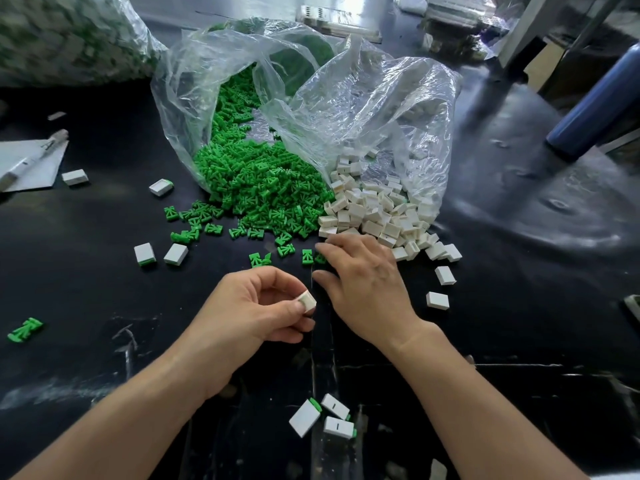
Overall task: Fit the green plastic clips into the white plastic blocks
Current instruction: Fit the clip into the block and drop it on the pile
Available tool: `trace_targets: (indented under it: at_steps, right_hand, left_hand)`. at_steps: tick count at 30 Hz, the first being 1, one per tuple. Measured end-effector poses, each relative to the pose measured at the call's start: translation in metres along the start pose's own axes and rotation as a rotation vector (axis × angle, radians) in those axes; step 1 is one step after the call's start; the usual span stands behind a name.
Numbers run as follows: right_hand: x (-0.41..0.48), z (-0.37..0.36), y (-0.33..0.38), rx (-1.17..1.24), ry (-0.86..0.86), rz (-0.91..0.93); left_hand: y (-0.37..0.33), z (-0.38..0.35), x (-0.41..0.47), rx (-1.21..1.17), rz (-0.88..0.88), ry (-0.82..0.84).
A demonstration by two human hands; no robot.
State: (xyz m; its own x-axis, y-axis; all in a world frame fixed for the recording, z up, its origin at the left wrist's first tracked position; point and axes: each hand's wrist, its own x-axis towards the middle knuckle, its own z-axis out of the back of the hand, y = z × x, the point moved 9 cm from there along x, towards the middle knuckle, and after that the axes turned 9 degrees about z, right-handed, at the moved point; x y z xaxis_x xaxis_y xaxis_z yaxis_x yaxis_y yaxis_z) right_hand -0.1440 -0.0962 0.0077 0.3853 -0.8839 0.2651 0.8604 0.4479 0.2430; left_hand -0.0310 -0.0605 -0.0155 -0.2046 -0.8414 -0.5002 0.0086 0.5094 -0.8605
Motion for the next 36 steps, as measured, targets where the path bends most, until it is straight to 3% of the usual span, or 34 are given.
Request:
trace_targets:
  at_steps: [7, 12, 15, 17, 36]
  right_hand:
    - [-0.002, 0.008, -0.007, 0.093, -0.059, -0.031]
    - [-0.013, 0.033, -0.022, 0.414, -0.271, -0.168]
    - [-0.017, 0.022, -0.019, 0.775, -0.216, -0.233]
    - [-0.018, 0.016, -0.008, 0.863, -0.150, -0.203]
    - [-0.016, 0.026, 0.026, 0.615, -0.078, 0.052]
  left_hand:
    - [0.001, -0.001, 0.000, 0.011, 0.006, 0.015]
    - [-0.002, 0.001, -0.001, 0.004, -0.017, 0.003]
    - [-0.004, 0.002, -0.001, 0.003, -0.029, -0.013]
    - [-0.005, 0.004, -0.001, -0.001, -0.035, -0.025]
    - [-0.008, 0.004, -0.002, 0.014, -0.088, -0.031]
